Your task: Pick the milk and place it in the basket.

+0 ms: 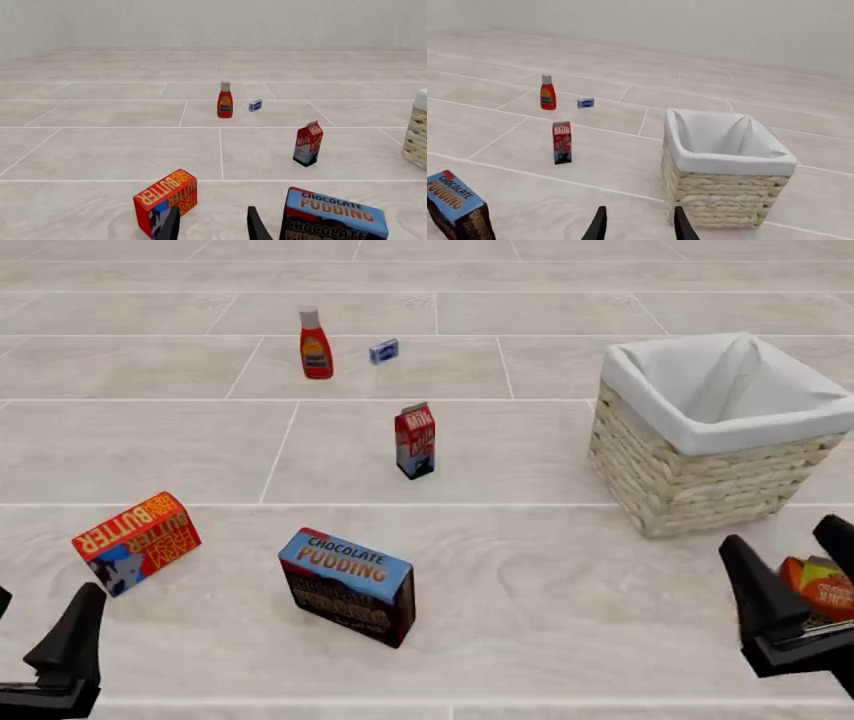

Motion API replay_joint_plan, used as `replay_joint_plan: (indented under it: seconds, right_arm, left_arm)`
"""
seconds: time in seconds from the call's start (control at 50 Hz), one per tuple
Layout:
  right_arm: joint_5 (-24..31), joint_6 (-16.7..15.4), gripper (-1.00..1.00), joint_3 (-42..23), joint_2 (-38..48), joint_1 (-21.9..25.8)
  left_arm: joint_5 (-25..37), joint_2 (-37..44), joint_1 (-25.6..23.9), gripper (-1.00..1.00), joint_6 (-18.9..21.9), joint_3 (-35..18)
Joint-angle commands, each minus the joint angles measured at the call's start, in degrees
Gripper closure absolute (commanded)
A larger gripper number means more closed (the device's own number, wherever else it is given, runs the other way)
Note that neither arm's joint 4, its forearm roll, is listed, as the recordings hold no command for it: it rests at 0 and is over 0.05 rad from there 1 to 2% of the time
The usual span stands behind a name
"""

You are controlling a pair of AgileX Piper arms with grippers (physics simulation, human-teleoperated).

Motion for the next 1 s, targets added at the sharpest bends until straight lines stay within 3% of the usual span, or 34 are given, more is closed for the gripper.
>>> replay_joint_plan:
  seconds: [0.02, 0.18, 0.34, 0.38, 0.56, 0.64, 0.86, 1.0]
  right_arm:
    - [-2.3, -0.68, -1.0, -9.05, 12.79, 7.13]
    - [-1.98, -1.6, -1.0, -15.53, 21.51, 10.56]
    - [-3.04, -4.52, -1.0, -22.68, 31.04, 15.13]
    - [-2.13, -6.71, -1.0, -25.73, 36.69, 15.19]
    - [-0.77, -6.7, -1.0, -35.0, 44.35, 18.35]
    - [-0.66, -8.45, -1.0, -38.67, 48.73, 19.26]
    - [6.26, -5.69, -1.0, -53.05, 64.27, 23.44]
    - [7.41, -6.74, -1.0, -59.6, 69.86, 22.78]
  left_arm:
    - [0.0, 0.0, 0.01, -1.0, 0.01, -0.01]
    - [0.0, 0.02, 0.0, -1.0, -0.01, -0.01]
    - [0.0, 0.01, 0.01, -1.0, 0.01, -0.01]
    - [0.0, 0.03, -0.01, -1.0, 0.02, -0.01]
    - [0.0, 0.01, -0.01, -1.0, 0.0, -0.01]
    - [0.0, 0.02, -0.01, -1.0, 0.01, -0.01]
    - [0.0, 0.02, 0.01, -1.0, -0.01, -0.01]
    - [0.0, 0.02, -0.01, -1.0, -0.01, -0.01]
